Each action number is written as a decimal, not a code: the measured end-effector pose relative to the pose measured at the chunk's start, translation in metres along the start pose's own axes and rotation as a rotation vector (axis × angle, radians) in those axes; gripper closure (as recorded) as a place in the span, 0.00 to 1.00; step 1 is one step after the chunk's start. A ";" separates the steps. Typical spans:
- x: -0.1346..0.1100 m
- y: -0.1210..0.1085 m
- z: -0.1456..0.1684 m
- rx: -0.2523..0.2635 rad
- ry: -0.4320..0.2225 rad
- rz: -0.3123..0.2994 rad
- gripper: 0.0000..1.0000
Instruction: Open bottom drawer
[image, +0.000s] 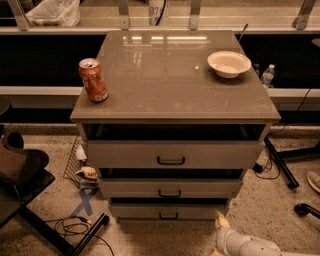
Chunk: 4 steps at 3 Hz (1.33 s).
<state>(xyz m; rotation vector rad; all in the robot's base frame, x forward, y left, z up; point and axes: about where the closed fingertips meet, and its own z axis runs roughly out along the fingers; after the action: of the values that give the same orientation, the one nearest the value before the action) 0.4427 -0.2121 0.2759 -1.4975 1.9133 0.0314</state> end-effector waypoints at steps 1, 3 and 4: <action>-0.003 -0.002 0.020 -0.012 -0.007 -0.002 0.00; -0.013 -0.018 0.099 -0.030 -0.013 -0.087 0.00; -0.007 -0.029 0.126 -0.031 0.018 -0.141 0.00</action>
Offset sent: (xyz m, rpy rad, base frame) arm 0.0801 0.0578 -0.0656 -0.0239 -0.0227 0.0907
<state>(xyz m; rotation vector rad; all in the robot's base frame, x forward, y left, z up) 0.5314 -0.1628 0.1958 -1.6551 1.8249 -0.0158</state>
